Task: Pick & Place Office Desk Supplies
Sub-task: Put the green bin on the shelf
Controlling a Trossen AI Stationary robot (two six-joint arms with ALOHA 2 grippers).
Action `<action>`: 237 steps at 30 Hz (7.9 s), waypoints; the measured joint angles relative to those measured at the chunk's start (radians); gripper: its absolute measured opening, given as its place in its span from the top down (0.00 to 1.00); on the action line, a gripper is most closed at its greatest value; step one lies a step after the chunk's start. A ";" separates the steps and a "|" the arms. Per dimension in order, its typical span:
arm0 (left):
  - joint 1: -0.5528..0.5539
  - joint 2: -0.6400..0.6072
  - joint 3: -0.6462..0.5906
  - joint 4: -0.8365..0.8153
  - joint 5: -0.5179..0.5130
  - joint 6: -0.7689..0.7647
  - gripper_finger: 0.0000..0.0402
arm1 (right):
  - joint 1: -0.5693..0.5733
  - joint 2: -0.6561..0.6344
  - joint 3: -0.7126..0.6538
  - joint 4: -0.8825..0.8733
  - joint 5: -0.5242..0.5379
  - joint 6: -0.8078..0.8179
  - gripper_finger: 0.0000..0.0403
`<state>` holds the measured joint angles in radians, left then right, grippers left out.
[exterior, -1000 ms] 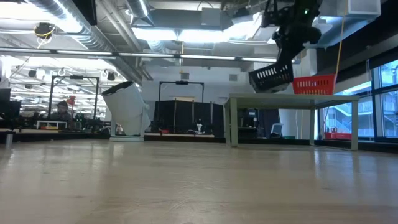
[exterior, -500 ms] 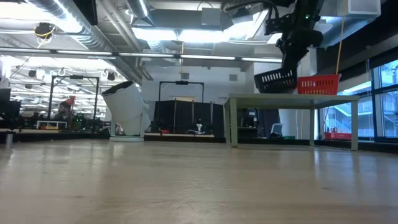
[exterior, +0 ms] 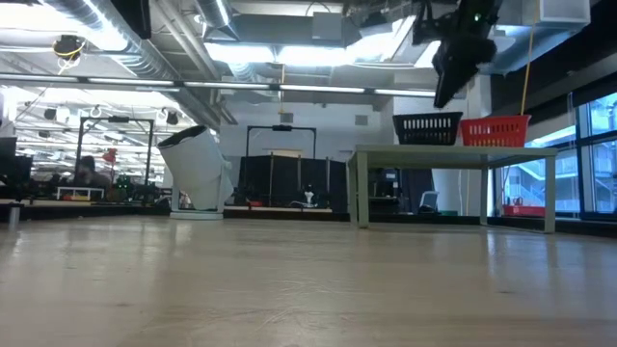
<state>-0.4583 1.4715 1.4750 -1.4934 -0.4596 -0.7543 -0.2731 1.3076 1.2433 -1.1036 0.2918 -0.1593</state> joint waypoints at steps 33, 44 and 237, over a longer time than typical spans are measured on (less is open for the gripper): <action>-0.600 0.009 -0.457 0.426 0.540 -0.449 0.55 | 0.426 -0.001 0.126 0.153 -0.011 0.309 0.62; -0.623 0.076 -0.518 0.520 0.538 -0.423 0.55 | 0.441 -0.001 0.125 0.154 -0.011 0.312 0.62; -0.098 -0.117 0.086 -0.078 -0.101 -0.071 0.85 | 0.494 0.655 0.167 0.627 -0.022 0.248 0.99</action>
<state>-0.5560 1.3540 1.5608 -1.5711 -0.5605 -0.8253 0.2207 1.9628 1.4105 -0.4765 0.2698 0.0884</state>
